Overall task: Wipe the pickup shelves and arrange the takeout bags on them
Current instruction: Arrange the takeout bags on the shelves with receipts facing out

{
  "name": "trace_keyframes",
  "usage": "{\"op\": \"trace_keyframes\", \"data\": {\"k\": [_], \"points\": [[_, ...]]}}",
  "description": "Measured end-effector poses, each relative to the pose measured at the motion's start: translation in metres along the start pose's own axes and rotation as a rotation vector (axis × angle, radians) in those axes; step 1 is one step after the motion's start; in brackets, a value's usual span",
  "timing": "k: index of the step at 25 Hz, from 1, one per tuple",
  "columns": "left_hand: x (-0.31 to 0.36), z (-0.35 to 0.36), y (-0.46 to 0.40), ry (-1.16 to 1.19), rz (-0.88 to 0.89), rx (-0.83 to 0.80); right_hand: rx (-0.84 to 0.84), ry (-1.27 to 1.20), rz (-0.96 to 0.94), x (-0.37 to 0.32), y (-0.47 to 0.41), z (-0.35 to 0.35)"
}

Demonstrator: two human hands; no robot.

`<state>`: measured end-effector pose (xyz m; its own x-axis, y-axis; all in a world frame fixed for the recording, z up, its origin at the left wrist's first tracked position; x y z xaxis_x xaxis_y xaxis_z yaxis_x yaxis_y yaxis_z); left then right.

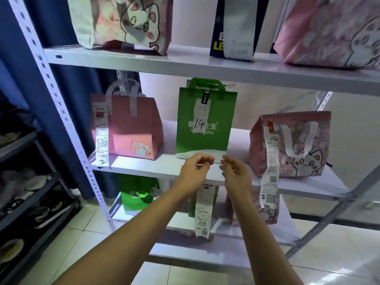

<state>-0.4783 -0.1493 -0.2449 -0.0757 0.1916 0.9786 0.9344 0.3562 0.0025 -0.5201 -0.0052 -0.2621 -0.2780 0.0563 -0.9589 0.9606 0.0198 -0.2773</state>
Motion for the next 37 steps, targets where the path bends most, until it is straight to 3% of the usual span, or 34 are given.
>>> {"op": "trace_keyframes", "data": {"k": [13, 19, 23, 29, 37], "points": [[-0.02, -0.156, 0.017, -0.007, -0.05, 0.147, -0.15, 0.012, -0.033, -0.041, 0.024, 0.14], [-0.032, -0.261, -0.011, -0.057, -0.073, 0.358, -0.19, 0.045, -0.035, -0.056, 0.009, 0.211], [-0.031, -0.326, -0.048, -0.139, -0.105, 0.522, -0.254, 0.111, 0.06, -0.06, -0.013, 0.255], [-0.041, -0.34, -0.093, -0.148, -0.265, 0.449, -0.259, 0.168, 0.174, -0.053, -0.027, 0.27], [-0.045, -0.336, -0.087, -0.121, -0.162, 0.339, -0.145, 0.148, 0.096, -0.045, -0.015, 0.268]]}}
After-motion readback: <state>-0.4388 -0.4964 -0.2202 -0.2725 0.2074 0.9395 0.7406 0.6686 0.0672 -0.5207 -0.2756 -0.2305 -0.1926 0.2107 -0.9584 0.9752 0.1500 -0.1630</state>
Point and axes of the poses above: each hand's wrist, its own y-axis away from the middle knuckle, its own z-axis out of the palm, x = y × z, the point moved 6 cm from there along -y, towards the middle knuckle, and after that the axes turned 10 degrees about -z, right-handed, at the moved point
